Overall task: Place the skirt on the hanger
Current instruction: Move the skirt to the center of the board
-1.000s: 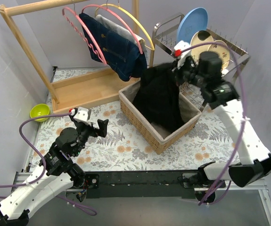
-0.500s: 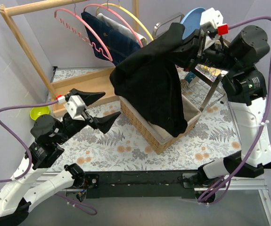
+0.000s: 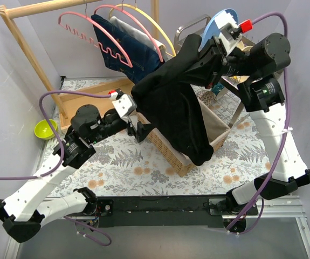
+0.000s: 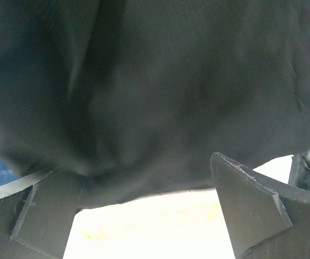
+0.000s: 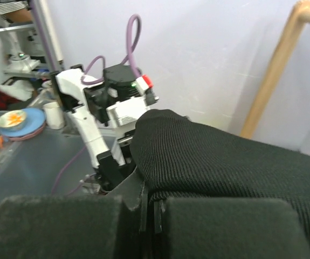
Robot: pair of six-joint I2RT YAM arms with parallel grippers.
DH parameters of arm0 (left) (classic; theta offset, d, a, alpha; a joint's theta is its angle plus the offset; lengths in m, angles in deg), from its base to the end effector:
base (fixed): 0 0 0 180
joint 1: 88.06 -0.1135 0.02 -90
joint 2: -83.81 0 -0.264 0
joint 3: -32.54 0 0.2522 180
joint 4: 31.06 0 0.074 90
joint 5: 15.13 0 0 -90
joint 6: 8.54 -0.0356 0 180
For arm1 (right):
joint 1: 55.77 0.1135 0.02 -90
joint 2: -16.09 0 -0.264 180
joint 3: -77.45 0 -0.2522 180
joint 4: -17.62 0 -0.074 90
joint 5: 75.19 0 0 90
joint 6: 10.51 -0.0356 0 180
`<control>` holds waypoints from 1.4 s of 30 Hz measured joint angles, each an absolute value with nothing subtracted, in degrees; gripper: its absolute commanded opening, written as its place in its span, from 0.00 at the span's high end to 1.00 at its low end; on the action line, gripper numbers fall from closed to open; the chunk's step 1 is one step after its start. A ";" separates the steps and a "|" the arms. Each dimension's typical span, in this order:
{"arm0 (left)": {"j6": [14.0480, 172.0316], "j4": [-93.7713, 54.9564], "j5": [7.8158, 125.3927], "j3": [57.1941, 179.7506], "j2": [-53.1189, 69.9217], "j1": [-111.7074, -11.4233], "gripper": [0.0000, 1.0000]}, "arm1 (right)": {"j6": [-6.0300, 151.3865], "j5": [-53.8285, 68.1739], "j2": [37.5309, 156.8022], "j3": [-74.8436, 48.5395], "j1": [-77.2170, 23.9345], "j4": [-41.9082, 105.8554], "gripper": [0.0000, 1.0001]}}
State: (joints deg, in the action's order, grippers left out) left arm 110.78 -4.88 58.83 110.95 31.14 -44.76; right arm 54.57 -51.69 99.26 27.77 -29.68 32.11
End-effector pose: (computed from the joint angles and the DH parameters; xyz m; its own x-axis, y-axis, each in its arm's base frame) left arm 0.1354 -0.1411 0.4321 -0.4261 -0.2451 -0.8708 0.7473 0.4472 -0.4915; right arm 0.1961 0.1324 0.6081 0.0735 0.2231 -0.9720 -0.9921 -0.0832 -0.0941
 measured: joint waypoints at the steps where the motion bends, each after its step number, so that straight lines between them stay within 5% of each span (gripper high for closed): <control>1: 110.52 -4.86 58.81 111.84 30.16 -44.76 0.03 | 52.88 -52.39 99.17 26.69 -29.27 30.19 0.99; 3: 109.91 -4.88 58.70 114.11 27.97 -44.76 0.08 | 50.41 -53.35 99.17 24.73 -28.15 27.43 0.99; 6: 109.36 -5.25 57.48 116.80 25.22 -44.78 0.31 | 48.45 -54.02 99.17 22.80 -26.64 25.44 0.99; 7: 109.25 -5.27 56.74 117.59 24.39 -44.78 0.41 | 47.99 -54.18 99.17 22.30 -26.12 24.88 0.99; 8: 109.14 -5.29 55.71 118.40 23.49 -44.78 0.66 | 47.70 -54.33 99.17 21.78 -25.59 24.53 0.99; 11: 109.54 -5.29 51.99 120.04 21.33 -44.78 1.00 | 47.37 -54.40 99.17 20.55 -24.55 23.87 0.99; 19: 110.85 -2.60 51.47 120.67 24.06 -44.78 1.00 | 59.77 -49.68 99.39 24.99 -24.24 37.77 0.96; 22: 111.79 1.68 55.55 124.45 27.71 -44.76 1.00 | 66.48 -44.87 99.35 28.05 -24.22 44.66 0.74; 30: 115.00 12.04 71.25 141.06 38.27 -44.73 1.00 | 78.15 -33.98 98.02 27.29 -24.15 54.21 0.40; 42: 126.58 14.62 80.34 109.48 51.51 -44.73 1.00 | 90.10 -27.75 95.46 9.23 -24.13 58.80 0.32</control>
State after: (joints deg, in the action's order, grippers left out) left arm 126.58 14.62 80.34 109.48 51.51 -44.73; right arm 90.10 -27.75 95.46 9.23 -24.13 58.80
